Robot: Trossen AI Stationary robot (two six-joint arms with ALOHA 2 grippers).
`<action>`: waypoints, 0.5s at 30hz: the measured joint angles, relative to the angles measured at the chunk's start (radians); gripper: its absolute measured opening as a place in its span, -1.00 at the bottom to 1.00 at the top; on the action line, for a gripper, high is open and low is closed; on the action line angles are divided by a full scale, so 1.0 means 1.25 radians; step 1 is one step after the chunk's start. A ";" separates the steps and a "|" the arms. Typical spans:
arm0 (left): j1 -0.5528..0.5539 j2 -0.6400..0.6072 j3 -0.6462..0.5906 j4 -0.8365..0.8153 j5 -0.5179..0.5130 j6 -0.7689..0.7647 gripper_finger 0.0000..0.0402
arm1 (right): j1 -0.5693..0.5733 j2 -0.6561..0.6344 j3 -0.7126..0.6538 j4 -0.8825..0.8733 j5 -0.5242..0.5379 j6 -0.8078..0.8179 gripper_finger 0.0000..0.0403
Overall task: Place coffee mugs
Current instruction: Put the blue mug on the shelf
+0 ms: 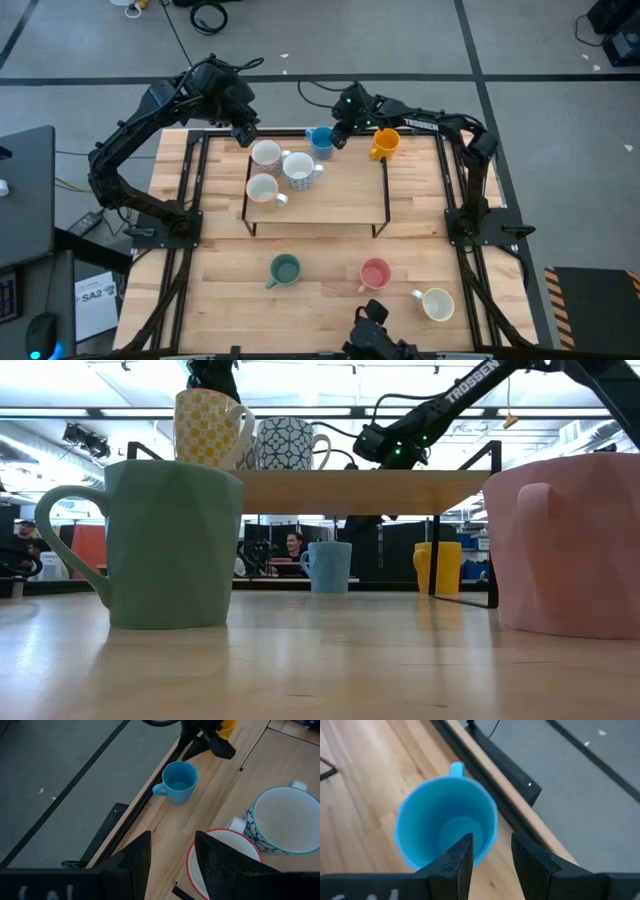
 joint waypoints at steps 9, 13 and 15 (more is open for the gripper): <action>0.000 0.000 0.000 0.000 0.000 0.000 -0.22 | 0.004 0.035 0.001 0.007 0.013 -0.001 -0.31; 0.000 0.000 0.000 0.000 0.000 0.000 -0.22 | 0.004 0.046 0.001 0.016 0.010 -0.001 -0.31; 0.000 0.000 0.000 0.000 0.000 0.000 -0.22 | 0.004 0.050 0.001 0.015 0.002 0.000 -0.31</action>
